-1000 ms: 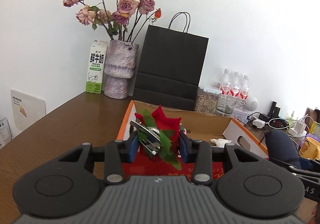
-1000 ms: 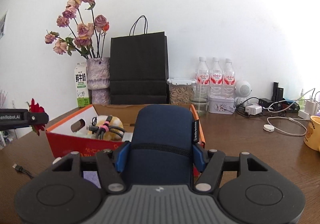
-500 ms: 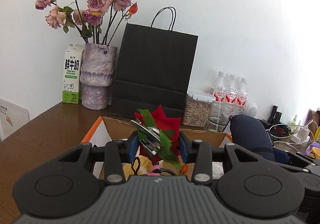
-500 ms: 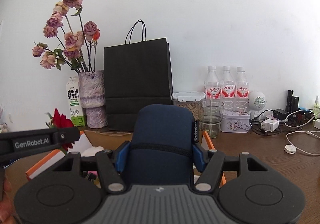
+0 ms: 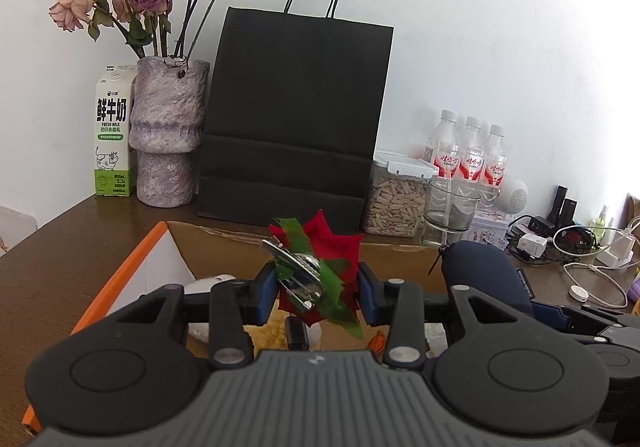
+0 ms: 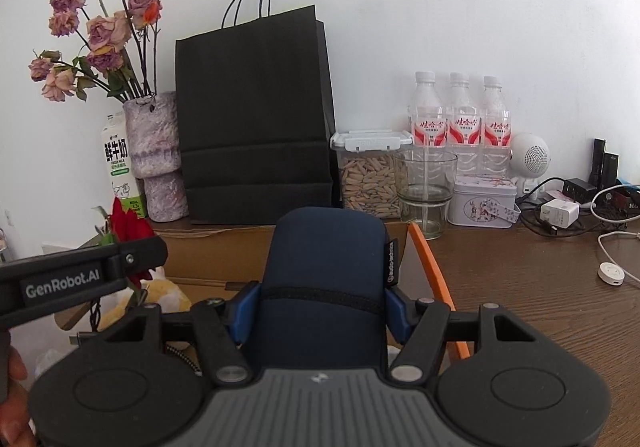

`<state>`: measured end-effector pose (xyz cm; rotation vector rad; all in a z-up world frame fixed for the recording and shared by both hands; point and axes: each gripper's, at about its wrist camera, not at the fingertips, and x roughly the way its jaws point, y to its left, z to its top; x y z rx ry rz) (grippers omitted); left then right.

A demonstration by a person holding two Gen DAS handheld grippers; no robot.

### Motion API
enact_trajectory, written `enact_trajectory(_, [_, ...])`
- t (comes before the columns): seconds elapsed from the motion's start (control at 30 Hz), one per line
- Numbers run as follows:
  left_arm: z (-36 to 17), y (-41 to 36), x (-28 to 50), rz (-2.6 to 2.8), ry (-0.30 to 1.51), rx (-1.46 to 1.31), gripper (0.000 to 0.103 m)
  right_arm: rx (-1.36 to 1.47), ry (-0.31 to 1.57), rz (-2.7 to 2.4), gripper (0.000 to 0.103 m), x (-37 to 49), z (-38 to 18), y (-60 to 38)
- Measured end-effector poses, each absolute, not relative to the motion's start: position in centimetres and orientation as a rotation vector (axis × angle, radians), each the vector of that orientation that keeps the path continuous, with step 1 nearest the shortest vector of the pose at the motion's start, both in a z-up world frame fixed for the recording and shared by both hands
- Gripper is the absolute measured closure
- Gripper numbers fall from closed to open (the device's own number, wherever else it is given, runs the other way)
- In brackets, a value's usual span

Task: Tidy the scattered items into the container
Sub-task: 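Carry the flower ornament with the left tool while the right tool carries the case into the box, then open the left tool releasing the ornament while the right tool releases the case in the box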

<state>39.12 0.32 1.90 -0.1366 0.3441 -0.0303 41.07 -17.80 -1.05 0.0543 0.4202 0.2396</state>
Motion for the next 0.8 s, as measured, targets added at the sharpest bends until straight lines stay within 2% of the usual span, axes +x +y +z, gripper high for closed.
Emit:
enact_trajectory(0.2, [1.7, 0.2, 39.2, -0.025, 0.359, -0.125, 0.062, 0.033, 0.409, 0.239, 0.04, 40.6, -1.0, -17.6])
enact_trajectory(0.3, [1.6, 0.0, 38.9, -0.016, 0.348, -0.106, 0.056, 0.038, 0.398, 0.235, 0.038, 40.3, -0.9, -17.8])
enact_trajectory(0.37, [1.6, -0.2, 38.8, 0.014, 0.33, -0.077, 0.04, 0.057, 0.394, 0.236, 0.037, 40.1, -0.7, -18.1])
enact_trajectory(0.4, [1.6, -0.2, 38.7, 0.033, 0.322, -0.067, 0.022, 0.065, 0.389, 0.234, 0.037, 40.0, -0.6, -18.2])
enact_trajectory(0.43, [1.7, -0.2, 38.5, 0.066, 0.305, -0.066, 0.011, 0.07, 0.377, 0.23, 0.036, 39.8, -0.4, -18.4])
enact_trajectory(0.5, [2.0, 0.1, 38.2, 0.105, 0.274, -0.074, 0.0, 0.069, 0.348, 0.217, 0.022, 39.3, 0.0, -18.7])
enact_trajectory(0.53, [2.1, 0.3, 38.0, 0.107, 0.264, -0.084, 0.0, 0.069, 0.335, 0.216, 0.016, 39.0, 0.2, -18.8])
enact_trajectory(0.57, [2.2, 0.6, 37.9, 0.104, 0.254, -0.1, 0.0, 0.069, 0.319, 0.219, 0.004, 38.6, 0.4, -18.9])
enact_trajectory(0.6, [2.2, 0.7, 37.7, 0.106, 0.245, -0.111, 0.0, 0.067, 0.303, 0.221, 0.0, 38.3, 0.5, -18.9])
enact_trajectory(0.8, [2.1, 0.9, 37.5, 0.136, 0.24, -0.122, 0.0, 0.038, 0.278, 0.236, 0.0, 37.4, 0.9, -18.4])
